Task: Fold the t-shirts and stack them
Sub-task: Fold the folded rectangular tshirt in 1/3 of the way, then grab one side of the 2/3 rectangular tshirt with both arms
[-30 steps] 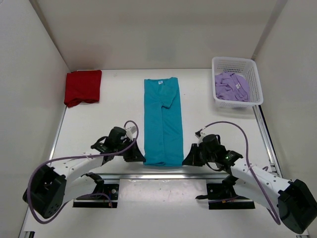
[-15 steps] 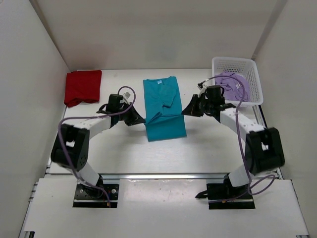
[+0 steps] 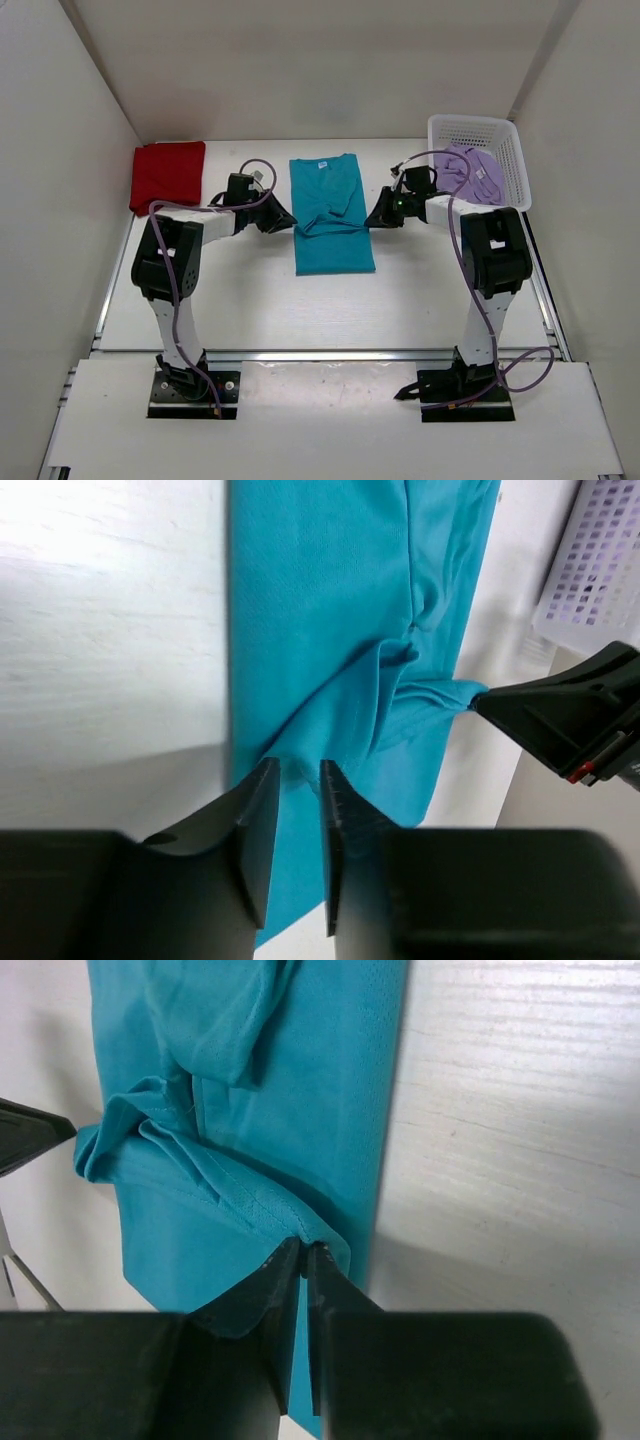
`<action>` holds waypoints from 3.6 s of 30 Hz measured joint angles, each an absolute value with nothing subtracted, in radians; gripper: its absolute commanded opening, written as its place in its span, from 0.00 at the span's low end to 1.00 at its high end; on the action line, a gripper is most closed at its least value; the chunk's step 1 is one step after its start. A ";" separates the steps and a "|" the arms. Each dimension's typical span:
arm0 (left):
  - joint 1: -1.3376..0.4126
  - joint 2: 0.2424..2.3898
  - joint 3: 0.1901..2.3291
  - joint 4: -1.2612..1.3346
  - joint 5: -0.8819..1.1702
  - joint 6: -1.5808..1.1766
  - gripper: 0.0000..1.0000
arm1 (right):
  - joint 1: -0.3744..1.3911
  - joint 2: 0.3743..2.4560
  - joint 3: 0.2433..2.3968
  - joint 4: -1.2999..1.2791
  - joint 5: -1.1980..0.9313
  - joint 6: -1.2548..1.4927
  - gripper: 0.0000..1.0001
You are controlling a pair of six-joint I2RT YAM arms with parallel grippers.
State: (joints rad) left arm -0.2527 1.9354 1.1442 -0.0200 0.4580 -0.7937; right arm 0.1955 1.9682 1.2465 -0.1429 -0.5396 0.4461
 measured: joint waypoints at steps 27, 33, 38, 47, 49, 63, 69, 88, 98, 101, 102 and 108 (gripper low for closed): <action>-0.493 1.748 0.660 0.340 0.404 -0.865 0.25 | 0.507 1.992 1.235 -0.078 -0.306 0.362 0.01; -0.497 1.727 0.611 0.371 0.409 -0.861 0.24 | 0.514 2.048 1.299 -0.034 -0.244 0.365 0.00; -0.490 1.690 0.595 0.332 0.406 -0.838 0.24 | 0.490 2.121 1.417 -0.005 -0.207 0.385 0.00; -0.450 1.575 0.593 0.209 0.383 -0.793 0.28 | 0.392 2.161 1.574 -0.001 -0.255 0.426 0.00; -0.443 1.572 0.595 0.205 0.381 -0.793 0.29 | 0.389 2.129 1.530 -0.001 -0.258 0.422 0.00; -0.389 1.582 0.574 0.204 0.337 -0.813 0.48 | 0.280 1.744 0.816 0.120 -0.342 0.467 0.00; -0.396 1.612 0.601 0.217 0.334 -0.813 0.48 | 0.280 1.667 0.725 0.163 -0.368 0.472 0.32; -0.401 1.689 0.637 0.271 0.293 -0.838 0.13 | 0.258 1.795 0.775 0.274 -0.533 0.535 0.00; -0.409 1.657 0.627 0.236 0.274 -0.823 0.00 | 0.283 1.728 0.680 0.311 -0.518 0.561 0.00; -0.421 1.564 0.560 0.181 0.270 -0.799 0.00 | 0.323 1.610 0.556 0.310 -0.496 0.575 0.00; -0.430 1.520 0.531 0.155 0.269 -0.788 0.00 | 0.345 1.558 0.506 0.305 -0.489 0.582 0.00; -0.533 1.190 0.342 -0.064 0.294 -0.724 0.00 | 0.585 1.144 0.230 0.194 -0.381 0.678 0.00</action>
State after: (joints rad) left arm -0.5327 1.1900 0.3420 -0.0643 0.2943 -0.7238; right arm 0.5854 1.1439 0.2298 0.1940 -0.3809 0.6785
